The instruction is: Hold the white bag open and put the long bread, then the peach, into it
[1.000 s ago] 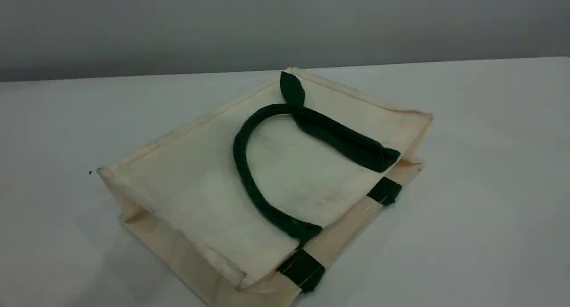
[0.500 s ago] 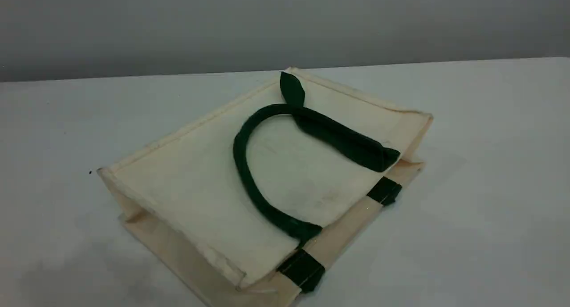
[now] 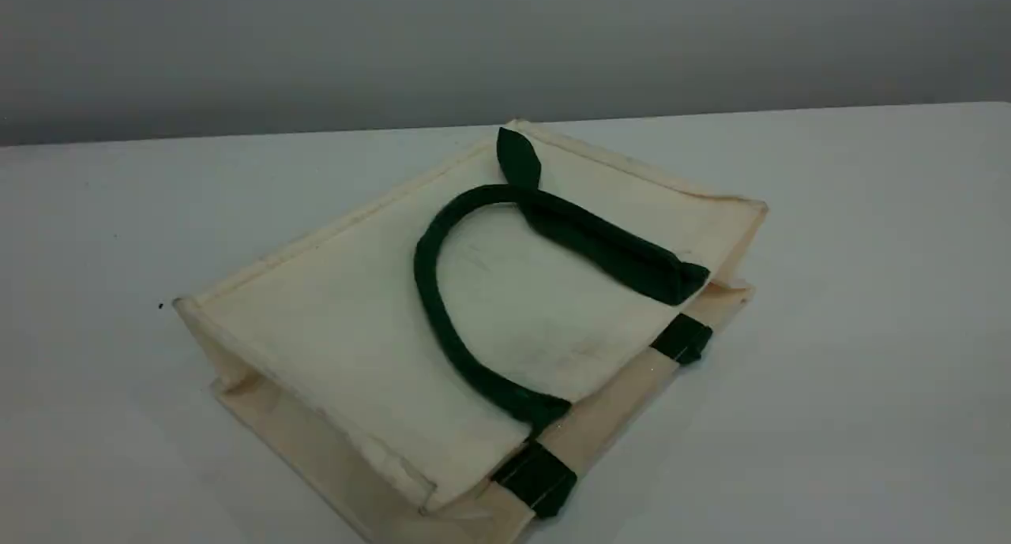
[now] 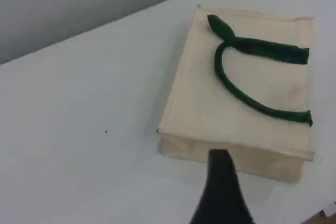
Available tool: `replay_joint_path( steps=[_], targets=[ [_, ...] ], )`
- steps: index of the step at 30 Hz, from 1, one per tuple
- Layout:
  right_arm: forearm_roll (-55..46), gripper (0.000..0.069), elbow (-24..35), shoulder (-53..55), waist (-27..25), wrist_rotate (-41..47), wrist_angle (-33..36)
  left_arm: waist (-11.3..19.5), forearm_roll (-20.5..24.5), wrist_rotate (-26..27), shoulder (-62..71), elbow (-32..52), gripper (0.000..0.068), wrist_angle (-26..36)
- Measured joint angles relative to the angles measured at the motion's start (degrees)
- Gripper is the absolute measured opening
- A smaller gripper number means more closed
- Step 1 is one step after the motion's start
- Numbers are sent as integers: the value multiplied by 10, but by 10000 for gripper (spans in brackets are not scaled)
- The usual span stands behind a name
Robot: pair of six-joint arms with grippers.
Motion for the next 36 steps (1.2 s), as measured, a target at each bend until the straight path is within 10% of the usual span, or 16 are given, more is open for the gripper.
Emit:
replay_joint_path(
  steps=[17, 36],
  targets=[
    [-48, 580, 286, -7, 0, -10, -73, 0, 0, -4, -175, 229, 470, -2],
    [-51, 580, 313, -7, 0, -10, -90, 0, -2, -59, -175, 319, 470, -73]
  ],
)
